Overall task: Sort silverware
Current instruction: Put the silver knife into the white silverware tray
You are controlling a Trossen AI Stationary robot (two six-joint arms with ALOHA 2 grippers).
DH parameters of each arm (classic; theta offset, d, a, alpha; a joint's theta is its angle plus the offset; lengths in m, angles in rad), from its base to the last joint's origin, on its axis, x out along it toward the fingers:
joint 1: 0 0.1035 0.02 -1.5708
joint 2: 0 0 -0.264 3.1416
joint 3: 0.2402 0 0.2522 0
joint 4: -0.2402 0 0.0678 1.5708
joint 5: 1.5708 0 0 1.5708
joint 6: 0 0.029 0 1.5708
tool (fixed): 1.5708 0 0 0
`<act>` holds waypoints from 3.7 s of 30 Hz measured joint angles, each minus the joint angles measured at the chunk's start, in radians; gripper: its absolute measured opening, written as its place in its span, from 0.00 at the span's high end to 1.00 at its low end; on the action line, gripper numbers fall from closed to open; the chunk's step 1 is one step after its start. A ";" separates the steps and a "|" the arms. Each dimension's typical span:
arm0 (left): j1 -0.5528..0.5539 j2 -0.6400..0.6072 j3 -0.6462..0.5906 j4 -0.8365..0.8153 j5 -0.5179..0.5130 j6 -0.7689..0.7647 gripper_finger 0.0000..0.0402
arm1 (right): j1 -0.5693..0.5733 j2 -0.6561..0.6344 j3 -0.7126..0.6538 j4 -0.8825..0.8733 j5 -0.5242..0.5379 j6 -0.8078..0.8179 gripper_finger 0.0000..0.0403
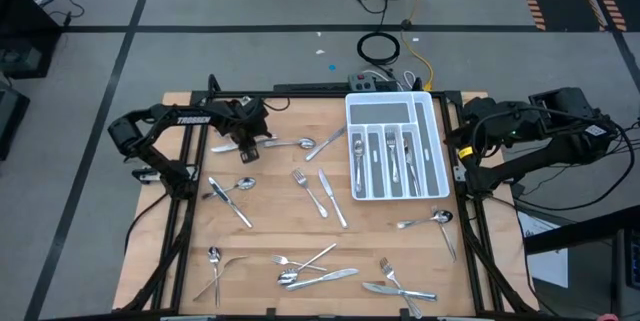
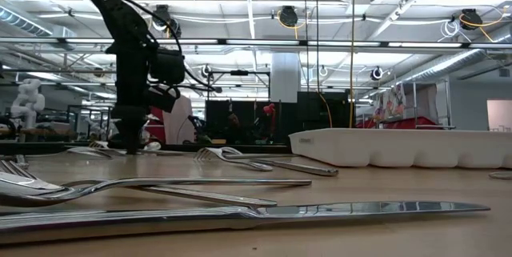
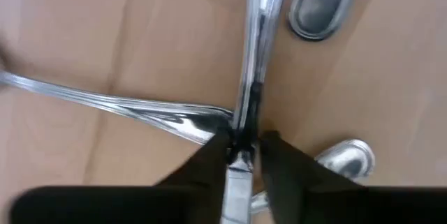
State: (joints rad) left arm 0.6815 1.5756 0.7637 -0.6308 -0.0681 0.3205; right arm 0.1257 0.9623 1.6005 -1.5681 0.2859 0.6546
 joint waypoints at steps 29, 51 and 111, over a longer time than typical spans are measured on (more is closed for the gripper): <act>-0.061 -0.171 0.112 -0.070 0.014 -0.210 1.00 | 0.000 0.000 0.000 0.022 0.037 -0.009 0.78; -0.107 -0.133 0.321 -0.298 -0.078 -0.157 0.93 | 0.000 0.015 0.000 -0.003 0.127 -0.043 0.76; -0.043 0.021 0.055 -0.136 -0.046 -0.204 0.89 | 0.000 0.018 0.000 0.023 0.106 -0.013 0.54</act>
State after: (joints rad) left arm 0.6389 1.5963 0.8188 -0.7665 -0.1145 0.1168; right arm 0.1261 0.9802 1.6009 -1.5455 0.3916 0.6415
